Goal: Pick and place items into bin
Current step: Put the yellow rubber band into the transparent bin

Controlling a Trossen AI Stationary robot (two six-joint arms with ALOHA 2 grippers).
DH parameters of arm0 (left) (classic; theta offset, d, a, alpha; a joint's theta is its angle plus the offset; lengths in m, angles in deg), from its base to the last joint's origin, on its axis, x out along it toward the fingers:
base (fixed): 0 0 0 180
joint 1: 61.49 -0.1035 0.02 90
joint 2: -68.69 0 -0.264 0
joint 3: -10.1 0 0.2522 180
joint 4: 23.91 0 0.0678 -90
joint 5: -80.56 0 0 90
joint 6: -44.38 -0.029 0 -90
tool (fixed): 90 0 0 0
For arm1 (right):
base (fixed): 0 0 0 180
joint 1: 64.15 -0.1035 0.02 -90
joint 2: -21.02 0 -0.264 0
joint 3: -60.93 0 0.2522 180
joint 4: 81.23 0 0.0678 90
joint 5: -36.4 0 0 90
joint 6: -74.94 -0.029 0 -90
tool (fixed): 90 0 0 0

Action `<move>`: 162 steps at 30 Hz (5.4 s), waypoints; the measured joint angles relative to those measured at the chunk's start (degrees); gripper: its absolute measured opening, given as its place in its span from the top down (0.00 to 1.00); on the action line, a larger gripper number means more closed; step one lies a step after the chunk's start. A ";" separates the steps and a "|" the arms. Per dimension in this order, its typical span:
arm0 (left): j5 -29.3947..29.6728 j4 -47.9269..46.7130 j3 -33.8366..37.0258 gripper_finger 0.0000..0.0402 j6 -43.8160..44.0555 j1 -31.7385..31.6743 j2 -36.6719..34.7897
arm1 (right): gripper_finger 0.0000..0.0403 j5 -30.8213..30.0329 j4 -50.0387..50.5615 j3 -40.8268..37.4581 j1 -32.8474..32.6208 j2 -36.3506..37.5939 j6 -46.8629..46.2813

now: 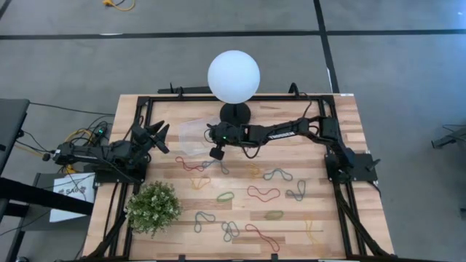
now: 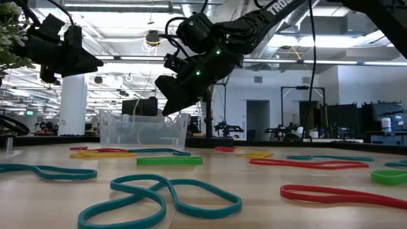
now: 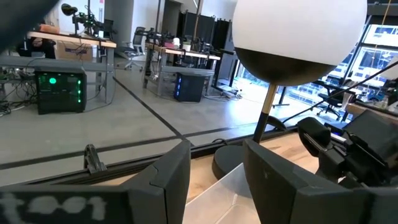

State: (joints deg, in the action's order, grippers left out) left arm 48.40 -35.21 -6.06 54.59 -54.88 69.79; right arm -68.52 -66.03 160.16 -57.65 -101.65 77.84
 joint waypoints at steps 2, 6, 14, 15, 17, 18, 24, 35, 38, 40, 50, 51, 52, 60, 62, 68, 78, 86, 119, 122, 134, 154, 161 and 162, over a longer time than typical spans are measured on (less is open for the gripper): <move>-0.01 0.00 0.00 0.66 0.00 0.00 0.00 | 0.99 -0.05 0.27 0.00 0.00 0.00 0.00; -0.02 0.00 0.00 0.66 0.00 -0.02 0.00 | 0.95 -0.15 0.96 -0.02 0.02 0.00 0.00; -0.02 0.00 0.00 0.66 0.02 -0.01 0.01 | 0.83 -0.15 0.93 -0.02 0.02 0.00 0.06; -0.02 0.00 0.00 0.66 0.02 -0.01 0.01 | 0.83 -0.15 0.88 -0.02 0.02 0.00 0.12; -0.02 0.00 0.00 0.66 0.02 -0.01 0.02 | 0.82 -0.15 0.51 -0.02 -0.09 0.00 0.68; -0.02 -0.02 0.00 0.66 0.02 0.00 0.00 | 0.82 -0.17 0.22 -0.02 -0.23 0.00 1.33; -0.02 -0.04 0.00 0.66 0.02 -0.01 0.01 | 0.82 -0.17 0.48 -0.09 -2.10 2.84 4.76; -0.02 -0.42 0.00 0.66 0.02 0.00 0.00 | 0.82 -0.15 15.34 -0.07 -8.82 9.23 4.46; -0.02 -0.41 0.00 0.66 0.03 -0.02 0.01 | 0.82 -0.15 23.67 -0.07 -10.71 10.30 1.31; -0.02 -0.40 0.00 0.66 0.03 -0.02 0.02 | 0.82 -0.15 30.47 -0.07 -11.81 10.63 -0.93; -0.04 -0.42 0.00 0.66 0.53 -0.01 0.01 | 0.82 1.23 58.07 -0.13 -14.83 9.94 -8.41; -0.04 -0.42 0.00 0.66 0.55 0.00 0.02 | 0.82 1.79 58.96 -0.15 -14.73 9.95 -8.85; -0.04 -0.42 0.00 0.66 0.55 -0.02 0.02 | 0.82 2.64 58.49 -0.26 -14.69 10.06 -8.94; -3.15 1.56 0.00 0.66 -0.60 -0.02 0.02 | 0.82 8.85 53.57 -5.61 -13.01 10.03 -7.31; -5.37 1.17 -1.13 0.66 -3.35 -0.02 0.02 | 0.82 8.87 52.19 -7.08 -12.63 10.01 -6.97; -9.63 0.89 -8.95 0.66 -11.86 0.00 0.04 | 0.82 9.03 50.66 -8.20 -11.08 10.01 -6.97; -20.39 -14.22 -27.58 0.66 -12.13 -0.02 13.57 | 0.82 13.75 47.72 -8.22 -9.75 9.24 -7.43; -32.09 -33.00 -41.57 0.66 -13.94 -0.02 36.45 | 0.82 13.51 48.03 -8.28 -9.73 8.90 -7.43; -49.82 -35.09 -45.29 0.66 -7.55 -0.02 58.71 | 0.98 11.75 36.66 -14.82 -7.73 10.35 -8.67; -49.62 -35.05 -45.29 0.66 -7.72 -0.02 58.52 | 0.99 9.16 33.43 -13.25 -8.02 10.36 -8.40; -49.53 -35.34 -45.29 0.66 -8.92 -0.02 58.53 | 1.00 -0.97 20.66 -1.58 -5.79 10.75 4.90; -49.51 -35.95 -45.29 0.66 -8.50 -0.02 58.53 | 1.00 9.38 6.99 1.69 4.11 4.93 6.60; -49.51 -35.99 -45.29 0.66 -8.50 -0.02 58.53 | 1.00 8.78 3.90 1.79 3.99 0.78 10.79; -49.51 -35.99 -45.29 0.66 -8.50 -0.02 58.53 | 1.00 8.61 3.30 1.85 3.98 0.21 11.05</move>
State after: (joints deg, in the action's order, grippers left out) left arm -1.10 -71.20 -51.34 46.09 -54.90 128.32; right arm -59.91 -62.72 162.01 -53.67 -101.44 88.89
